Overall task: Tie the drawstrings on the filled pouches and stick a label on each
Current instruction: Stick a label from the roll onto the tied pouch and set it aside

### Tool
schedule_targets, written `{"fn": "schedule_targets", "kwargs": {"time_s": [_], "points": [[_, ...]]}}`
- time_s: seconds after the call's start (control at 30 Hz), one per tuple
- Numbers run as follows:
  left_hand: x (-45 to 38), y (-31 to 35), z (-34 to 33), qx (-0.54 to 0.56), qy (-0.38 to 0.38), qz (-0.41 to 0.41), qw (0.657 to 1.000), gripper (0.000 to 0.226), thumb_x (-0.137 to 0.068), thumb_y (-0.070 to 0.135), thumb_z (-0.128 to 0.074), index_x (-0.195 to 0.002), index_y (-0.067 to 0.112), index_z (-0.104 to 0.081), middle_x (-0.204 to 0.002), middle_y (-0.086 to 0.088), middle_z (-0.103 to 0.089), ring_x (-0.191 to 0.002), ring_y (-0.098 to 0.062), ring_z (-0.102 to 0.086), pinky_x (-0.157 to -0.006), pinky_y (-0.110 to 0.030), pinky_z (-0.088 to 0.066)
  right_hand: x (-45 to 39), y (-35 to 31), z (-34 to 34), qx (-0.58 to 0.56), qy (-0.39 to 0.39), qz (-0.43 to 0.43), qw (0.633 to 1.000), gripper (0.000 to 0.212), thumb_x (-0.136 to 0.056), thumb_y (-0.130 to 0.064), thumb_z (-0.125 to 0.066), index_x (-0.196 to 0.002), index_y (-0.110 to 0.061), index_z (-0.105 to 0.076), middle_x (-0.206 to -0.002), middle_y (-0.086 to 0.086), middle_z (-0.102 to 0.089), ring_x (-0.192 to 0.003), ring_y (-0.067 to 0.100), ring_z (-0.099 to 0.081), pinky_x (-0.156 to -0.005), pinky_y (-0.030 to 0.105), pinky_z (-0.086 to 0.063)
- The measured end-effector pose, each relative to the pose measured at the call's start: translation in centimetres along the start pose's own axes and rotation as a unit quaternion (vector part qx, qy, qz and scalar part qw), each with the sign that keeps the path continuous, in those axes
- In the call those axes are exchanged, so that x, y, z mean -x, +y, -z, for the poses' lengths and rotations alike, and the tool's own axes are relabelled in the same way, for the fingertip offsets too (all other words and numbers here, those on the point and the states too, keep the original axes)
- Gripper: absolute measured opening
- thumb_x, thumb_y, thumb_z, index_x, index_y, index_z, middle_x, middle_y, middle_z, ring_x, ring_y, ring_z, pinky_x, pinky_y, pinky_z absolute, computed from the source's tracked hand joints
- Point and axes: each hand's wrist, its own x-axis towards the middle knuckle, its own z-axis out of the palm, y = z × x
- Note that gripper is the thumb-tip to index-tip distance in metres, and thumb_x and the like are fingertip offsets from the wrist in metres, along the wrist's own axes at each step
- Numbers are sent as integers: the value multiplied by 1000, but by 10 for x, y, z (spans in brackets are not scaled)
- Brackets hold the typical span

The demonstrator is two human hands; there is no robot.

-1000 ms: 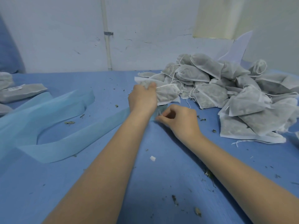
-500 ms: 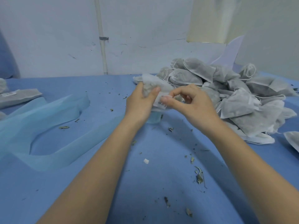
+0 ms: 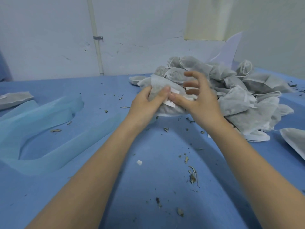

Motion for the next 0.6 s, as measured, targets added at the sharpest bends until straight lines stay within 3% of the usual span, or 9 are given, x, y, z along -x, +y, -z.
{"fn": "schedule_targets", "kwargs": {"time_s": [0.03, 0.1, 0.17, 0.27, 0.37, 0.47, 0.53, 0.57, 0.6], "points": [[0, 0, 1, 4, -15, -3, 1000, 13, -84, 33, -68, -92, 24, -64, -86, 15, -71, -84, -2, -66, -73, -19, -48, 0, 1, 1, -19, -13, -23, 999, 47, -79, -30, -77, -116, -35, -50, -109, -14, -57, -101, -1, -55, -83, 17, -45], [0, -2, 1, 9, -37, -5, 999, 29, -77, 15, -75, -103, 16, -63, -95, 6, -72, -91, -9, -68, -79, -24, -52, 0, 1, 2, -83, -39, -60, 994, 37, -82, -29, -73, -116, -29, -57, -109, -9, -65, -100, 5, -62, -78, 23, -51], [1, -1, 0, 5, -47, -8, 999, 34, -74, 6, -76, -105, 11, -63, -99, -2, -72, -92, -15, -68, -85, -32, -53, 0, 1, 0, -133, -44, -71, 988, 18, -86, -30, -69, -102, -22, -68, -89, -13, -70, -84, 0, -65, -67, 18, -50], [2, 0, -4, 9, -52, -13, 999, 35, -73, 2, -76, -104, 9, -62, -99, -4, -71, -92, -16, -68, -87, -34, -53, 0, 1, -2, -151, 2, -72, 986, 9, -82, -32, -72, -81, -23, -72, -65, -18, -67, -64, -5, -61, -59, 13, -45], [2, 0, -5, 24, -45, -6, 999, 39, -72, -1, -76, -107, 3, -62, -103, -9, -71, -96, -23, -68, -90, -39, -52, 0, 4, -7, -144, 59, -56, 986, 8, -78, -31, -77, -73, -26, -72, -65, -18, -68, -66, -5, -61, -64, 16, -46], [1, -1, -8, 60, -34, 27, 997, 34, -70, 3, -77, -102, 4, -65, -99, -10, -72, -94, -26, -68, -85, -40, -54, 0, 4, -8, -116, 44, -43, 991, 17, -84, -34, -72, -70, -24, -72, -61, -12, -63, -62, 2, -55, -63, 22, -42], [1, 1, -10, 100, -6, 58, 993, 13, -78, 14, -72, -89, 9, -67, -85, -5, -71, -80, -22, -68, -71, -34, -54, 2, 5, -6, -132, -20, -43, 990, 7, -86, -33, -70, -82, -29, -74, -76, -10, -66, -73, 3, -59, -69, 24, -46], [1, 3, -11, 118, 21, 73, 990, 7, -83, 18, -68, -83, 11, -66, -80, -5, -69, -74, -20, -65, -68, -33, -51, 4, 5, -7, -132, -49, -50, 989, 12, -85, -31, -72, -96, -34, -72, -93, -12, -68, -87, 2, -62, -78, 23, -48], [0, 3, -12, 125, 50, 82, 987, 10, -86, 21, -65, -81, 12, -65, -78, -6, -67, -72, -20, -63, -69, -36, -51, 5, 7, -7, -124, -62, -65, 988, 32, -82, -31, -75, -111, -37, -65, -111, -11, -65, -103, 4, -61, -89, 25, -48]]}}
